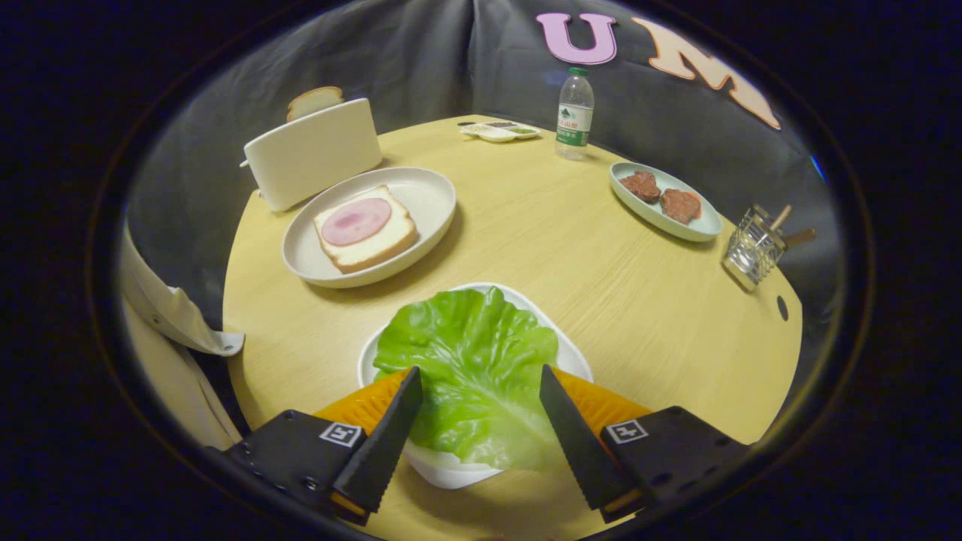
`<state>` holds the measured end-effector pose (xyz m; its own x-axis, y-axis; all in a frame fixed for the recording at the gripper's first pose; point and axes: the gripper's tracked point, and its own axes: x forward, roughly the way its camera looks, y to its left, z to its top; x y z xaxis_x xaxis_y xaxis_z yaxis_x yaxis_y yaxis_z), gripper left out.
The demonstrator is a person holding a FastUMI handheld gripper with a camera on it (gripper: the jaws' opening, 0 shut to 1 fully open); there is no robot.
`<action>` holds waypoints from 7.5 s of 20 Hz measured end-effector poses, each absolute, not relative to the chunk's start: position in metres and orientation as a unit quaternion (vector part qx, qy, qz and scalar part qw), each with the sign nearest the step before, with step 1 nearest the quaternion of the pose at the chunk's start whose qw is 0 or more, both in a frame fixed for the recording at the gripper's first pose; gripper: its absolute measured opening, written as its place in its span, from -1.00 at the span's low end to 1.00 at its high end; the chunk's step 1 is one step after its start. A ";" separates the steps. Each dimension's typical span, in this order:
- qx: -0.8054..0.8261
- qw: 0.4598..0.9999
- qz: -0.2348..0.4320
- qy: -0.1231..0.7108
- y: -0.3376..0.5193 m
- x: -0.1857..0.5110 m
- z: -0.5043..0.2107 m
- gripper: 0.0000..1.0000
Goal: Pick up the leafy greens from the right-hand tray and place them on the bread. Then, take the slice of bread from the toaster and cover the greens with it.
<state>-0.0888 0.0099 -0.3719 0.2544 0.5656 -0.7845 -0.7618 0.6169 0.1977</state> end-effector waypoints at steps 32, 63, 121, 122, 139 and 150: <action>-0.144 0.815 0.349 0.440 0.025 -0.087 -0.331 -0.93; -0.178 0.772 0.474 0.384 0.208 -0.104 -0.266 -0.93; -0.003 0.781 0.478 0.403 0.387 -0.075 -0.116 0.93; 0.005 0.779 0.477 0.407 0.391 -0.074 -0.116 0.93; 0.017 0.767 0.443 0.465 0.429 -0.068 -0.152 0.24; 0.028 0.761 0.440 0.475 0.423 -0.077 -0.142 -0.81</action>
